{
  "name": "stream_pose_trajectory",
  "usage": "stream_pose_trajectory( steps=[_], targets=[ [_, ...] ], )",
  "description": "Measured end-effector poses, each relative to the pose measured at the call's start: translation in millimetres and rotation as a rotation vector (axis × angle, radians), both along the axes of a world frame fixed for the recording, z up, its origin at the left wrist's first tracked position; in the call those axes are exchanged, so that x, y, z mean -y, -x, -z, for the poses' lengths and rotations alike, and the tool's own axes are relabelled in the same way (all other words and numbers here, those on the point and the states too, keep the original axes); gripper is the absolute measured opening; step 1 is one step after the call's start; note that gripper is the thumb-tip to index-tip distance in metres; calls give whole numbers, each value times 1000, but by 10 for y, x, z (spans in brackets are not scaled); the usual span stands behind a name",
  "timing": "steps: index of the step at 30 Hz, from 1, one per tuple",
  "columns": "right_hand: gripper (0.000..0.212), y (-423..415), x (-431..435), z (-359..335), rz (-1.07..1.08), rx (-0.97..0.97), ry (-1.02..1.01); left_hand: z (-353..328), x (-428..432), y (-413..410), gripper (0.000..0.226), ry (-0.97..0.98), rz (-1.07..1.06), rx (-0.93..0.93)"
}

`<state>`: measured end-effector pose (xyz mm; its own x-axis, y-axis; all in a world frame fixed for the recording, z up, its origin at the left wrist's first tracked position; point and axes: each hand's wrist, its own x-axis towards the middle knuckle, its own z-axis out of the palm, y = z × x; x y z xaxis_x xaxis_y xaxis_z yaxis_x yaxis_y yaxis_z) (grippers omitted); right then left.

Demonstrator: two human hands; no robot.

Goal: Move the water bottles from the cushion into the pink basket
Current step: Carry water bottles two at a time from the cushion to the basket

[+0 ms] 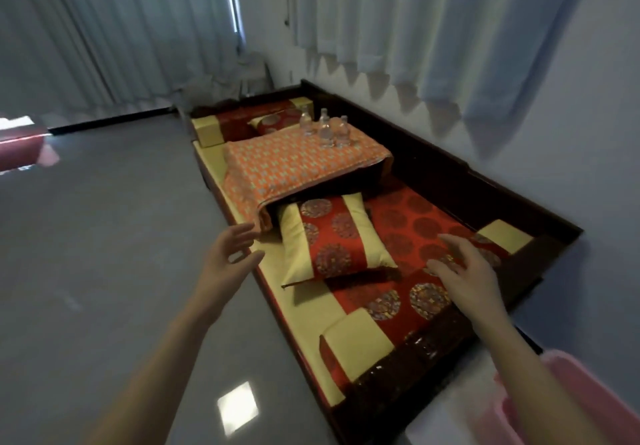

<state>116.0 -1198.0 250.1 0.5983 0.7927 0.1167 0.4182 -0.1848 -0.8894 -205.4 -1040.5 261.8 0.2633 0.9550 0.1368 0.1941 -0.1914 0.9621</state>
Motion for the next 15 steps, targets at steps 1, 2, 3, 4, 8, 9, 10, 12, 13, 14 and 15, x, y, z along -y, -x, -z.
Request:
stream_pose_trajectory(
  steps=[1, 2, 3, 4, 8, 9, 10, 12, 13, 14, 15],
  targets=[
    [42, 144, -196, 32, -24, 19, 8, 5, -115, 167, 42, 13, -27, 7],
    [40, 294, -399, 64, -36, 35, 21, 15, -249, 340, 42, 24, -47, 17],
    [39, 462, -606, 99, -42, 37, 31, 28, -393, 531, 42, 36, -59, 20],
    [37, 627, -804, 138, -50, 25, 37, 35, -537, 708, 42, 44, -66, 14],
    [35, 1238, -1627, 298, -114, -27, 45, 91, -1155, 1380, 41, 80, -104, -37],
    [35, 1395, -1867, 323, -125, -36, 48, 113, -1330, 1565, 41, 84, -116, -56],
    [36, 1507, -2025, 328, -132, -54, 46, 132, -1461, 1690, 41, 94, -125, -69],
    [37, 1744, -2327, 347, -166, -64, 49, 193, -1706, 1928, 41, 134, -148, -77],
    [38, 1849, -2477, 362, -186, -44, 59, 230, -1821, 2036, 40, 153, -155, -78],
    [39, 1947, -2672, 371, -208, -20, 67, 269, -1979, 2141, 40, 165, -163, -77],
    [40, 2024, -2830, 363, -231, -4, 73, 306, -2117, 2218, 38, 175, -173, -80]
  ],
)
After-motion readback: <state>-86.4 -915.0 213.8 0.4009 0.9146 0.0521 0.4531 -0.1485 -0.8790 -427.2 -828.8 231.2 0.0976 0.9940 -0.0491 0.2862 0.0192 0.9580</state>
